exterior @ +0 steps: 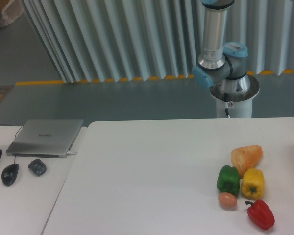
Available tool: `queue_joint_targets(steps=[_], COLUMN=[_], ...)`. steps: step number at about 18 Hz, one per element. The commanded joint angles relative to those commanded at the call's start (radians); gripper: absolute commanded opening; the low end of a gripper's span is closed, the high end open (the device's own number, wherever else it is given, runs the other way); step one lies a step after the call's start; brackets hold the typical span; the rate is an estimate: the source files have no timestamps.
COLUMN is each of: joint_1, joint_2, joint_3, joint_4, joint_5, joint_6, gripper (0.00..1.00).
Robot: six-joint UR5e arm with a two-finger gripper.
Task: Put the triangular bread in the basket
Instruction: 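Move the gripper in toward the orange triangular bread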
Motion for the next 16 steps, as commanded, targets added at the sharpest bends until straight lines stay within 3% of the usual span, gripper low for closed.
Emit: queue_joint_targets(steps=[6,8,9,16], joint_1=[-0.037,-0.034,-0.035,-0.101], joint_2=[0.0,0.0,0.002,-0.001], joint_3=[-0.031,-0.081,-0.083,-0.059], joint_4=[0.003,0.049,0.069,0.064], joint_5=[-0.012,-0.012,-0.011,0.086], joint_6=[0.003,0.003,0.002,-0.012], gripper=[1.0,1.0,1.0,1.0])
